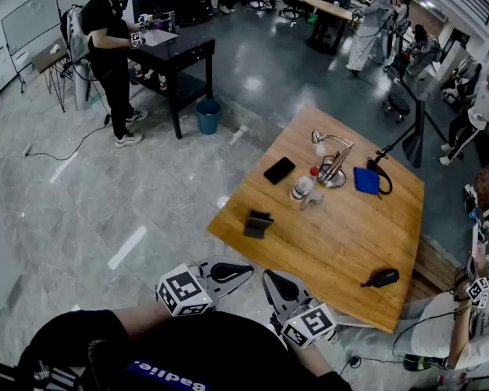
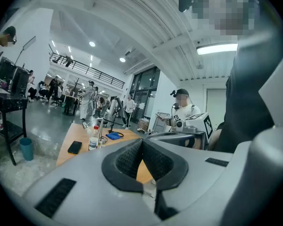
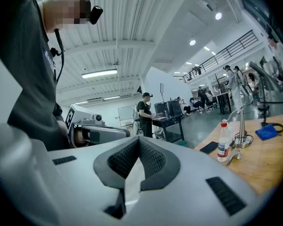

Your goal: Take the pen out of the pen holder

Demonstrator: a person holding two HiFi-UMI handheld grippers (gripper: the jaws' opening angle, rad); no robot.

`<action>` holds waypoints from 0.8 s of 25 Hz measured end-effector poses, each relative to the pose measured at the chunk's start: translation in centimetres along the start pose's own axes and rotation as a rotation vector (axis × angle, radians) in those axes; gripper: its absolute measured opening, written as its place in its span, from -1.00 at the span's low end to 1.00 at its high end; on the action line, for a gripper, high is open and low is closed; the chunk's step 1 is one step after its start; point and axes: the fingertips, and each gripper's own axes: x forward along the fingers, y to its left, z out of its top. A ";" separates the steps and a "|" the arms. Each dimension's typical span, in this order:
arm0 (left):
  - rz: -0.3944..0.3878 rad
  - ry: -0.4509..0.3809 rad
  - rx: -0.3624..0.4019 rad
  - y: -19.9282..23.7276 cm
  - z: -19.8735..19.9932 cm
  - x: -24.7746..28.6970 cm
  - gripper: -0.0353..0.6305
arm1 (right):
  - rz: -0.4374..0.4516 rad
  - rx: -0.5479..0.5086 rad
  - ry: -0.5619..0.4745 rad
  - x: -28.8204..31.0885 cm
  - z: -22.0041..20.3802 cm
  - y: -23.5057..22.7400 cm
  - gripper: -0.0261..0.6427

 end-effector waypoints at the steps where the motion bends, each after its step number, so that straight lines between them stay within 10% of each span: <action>1: 0.002 0.001 -0.001 -0.1 -0.1 0.0 -0.87 | 0.001 0.002 0.001 -0.1 -0.1 0.0 -0.90; 20: 0.031 0.010 -0.006 -1.0 -0.8 0.5 -0.87 | 0.044 0.050 -0.033 -1.1 -0.1 0.2 -0.90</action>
